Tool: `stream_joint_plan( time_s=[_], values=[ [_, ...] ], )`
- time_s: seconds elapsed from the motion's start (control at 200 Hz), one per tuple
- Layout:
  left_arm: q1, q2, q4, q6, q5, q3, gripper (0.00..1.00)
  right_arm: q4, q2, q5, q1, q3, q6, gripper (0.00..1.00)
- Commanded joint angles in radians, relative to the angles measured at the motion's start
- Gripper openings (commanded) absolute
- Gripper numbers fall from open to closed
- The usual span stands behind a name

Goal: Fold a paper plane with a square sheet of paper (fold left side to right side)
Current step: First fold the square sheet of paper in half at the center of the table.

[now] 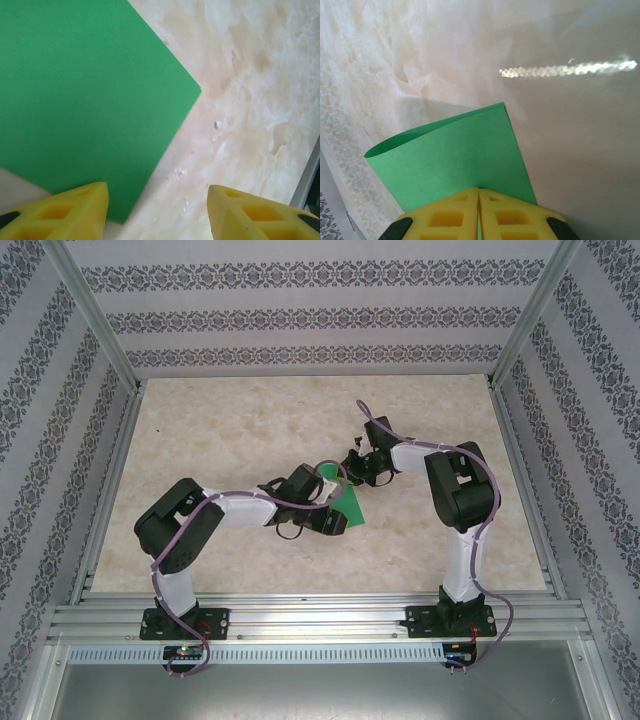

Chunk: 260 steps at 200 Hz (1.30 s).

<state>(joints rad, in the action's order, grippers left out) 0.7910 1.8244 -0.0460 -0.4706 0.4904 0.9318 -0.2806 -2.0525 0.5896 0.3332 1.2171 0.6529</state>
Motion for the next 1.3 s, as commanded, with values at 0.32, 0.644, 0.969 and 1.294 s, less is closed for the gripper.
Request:
stream_joint_plan(
  time_s=[0.32, 0.644, 0.969, 1.294],
  values=[
    [0.026, -0.119, -0.140, -0.033, 0.054, -0.028, 0.59, -0.046, -0.061, -0.098, -0.009, -0.014, -0.019, 0.10],
    [-0.090, -0.095, -0.097, -0.047, 0.071, 0.076, 0.63, -0.048, -0.052, -0.094, -0.007, -0.014, -0.018, 0.10],
    [-0.088, 0.066, -0.004, -0.077, 0.129, 0.146, 0.60, -0.052, -0.045, -0.094, -0.006, -0.014, -0.019, 0.10],
    [-0.079, 0.133, -0.087, -0.043, 0.069, 0.139, 0.59, -0.006, 0.040, -0.038, -0.018, -0.002, -0.021, 0.15]
  ],
)
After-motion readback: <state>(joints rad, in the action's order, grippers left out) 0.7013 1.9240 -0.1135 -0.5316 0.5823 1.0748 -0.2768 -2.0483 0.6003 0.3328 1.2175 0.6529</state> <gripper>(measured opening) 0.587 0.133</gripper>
